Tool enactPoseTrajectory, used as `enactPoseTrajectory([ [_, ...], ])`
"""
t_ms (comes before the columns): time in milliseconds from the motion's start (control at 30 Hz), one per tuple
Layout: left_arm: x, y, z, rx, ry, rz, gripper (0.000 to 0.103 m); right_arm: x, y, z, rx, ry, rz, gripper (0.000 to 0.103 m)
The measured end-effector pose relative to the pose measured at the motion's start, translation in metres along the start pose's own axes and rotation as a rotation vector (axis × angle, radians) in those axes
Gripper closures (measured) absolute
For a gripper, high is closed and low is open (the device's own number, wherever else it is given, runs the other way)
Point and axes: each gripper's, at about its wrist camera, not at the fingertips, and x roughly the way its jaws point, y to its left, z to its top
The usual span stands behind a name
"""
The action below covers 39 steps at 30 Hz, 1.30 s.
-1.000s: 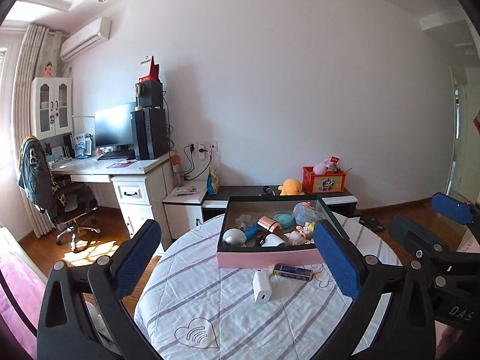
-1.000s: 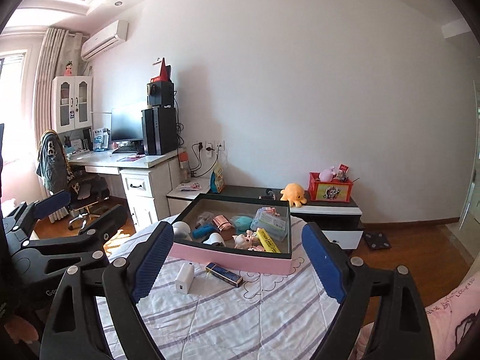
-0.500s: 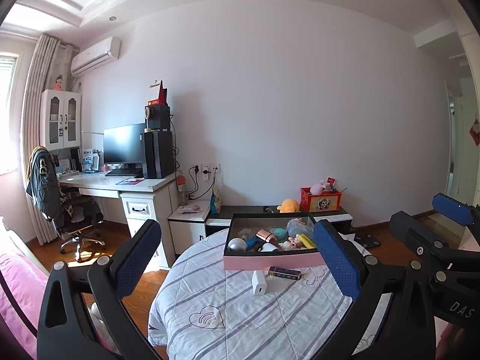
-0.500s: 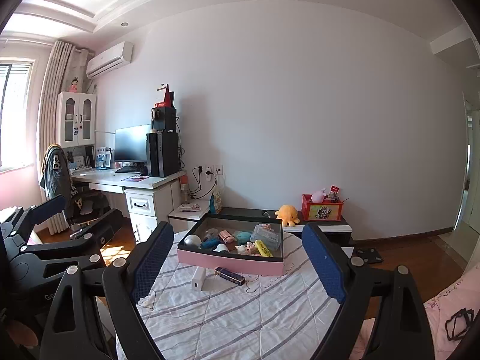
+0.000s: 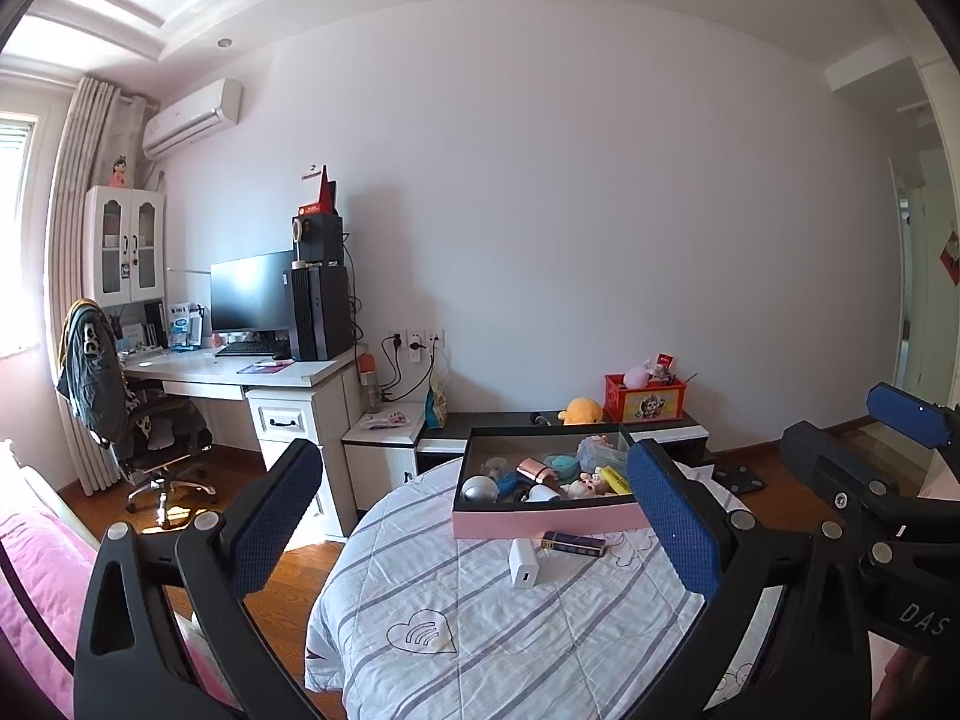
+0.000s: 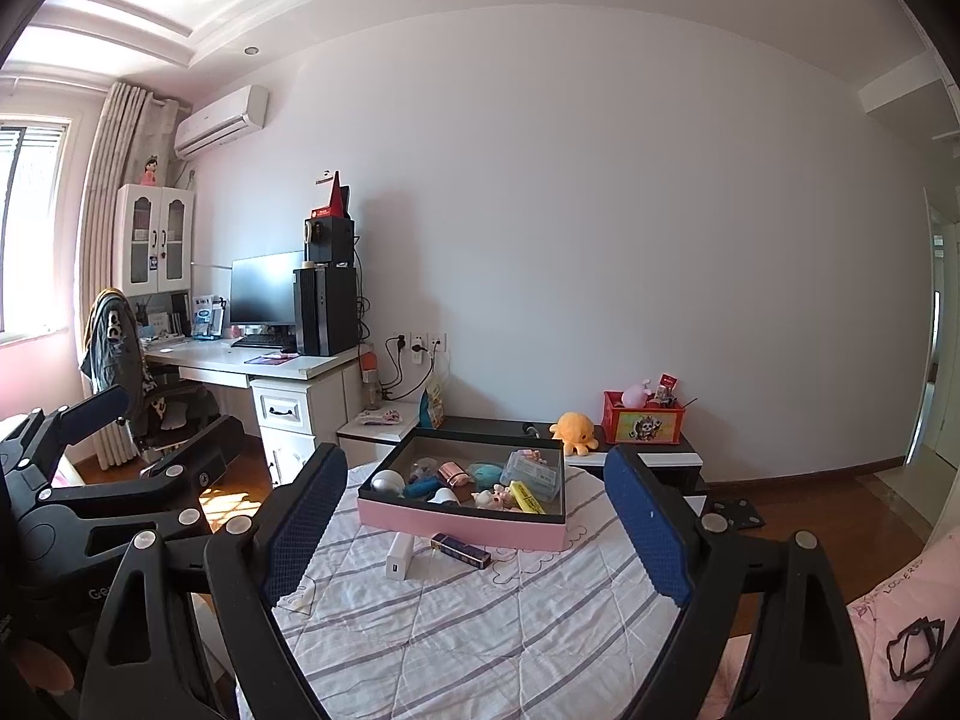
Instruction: Organize rigid objects
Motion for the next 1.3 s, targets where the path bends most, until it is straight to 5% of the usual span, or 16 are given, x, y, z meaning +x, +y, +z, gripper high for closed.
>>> enactPoseTrajectory([
  [633,0.059,-0.006,-0.030,0.016,0.126,-0.017,0.000,0.058,-0.012,-0.030,0.026,0.132,0.002,0.014],
  [1300,0.214,-0.026,-0.136,0.049,0.531,-0.074,0.000,0.214,-0.042,-0.134,0.080,0.505,0.042,0.014],
])
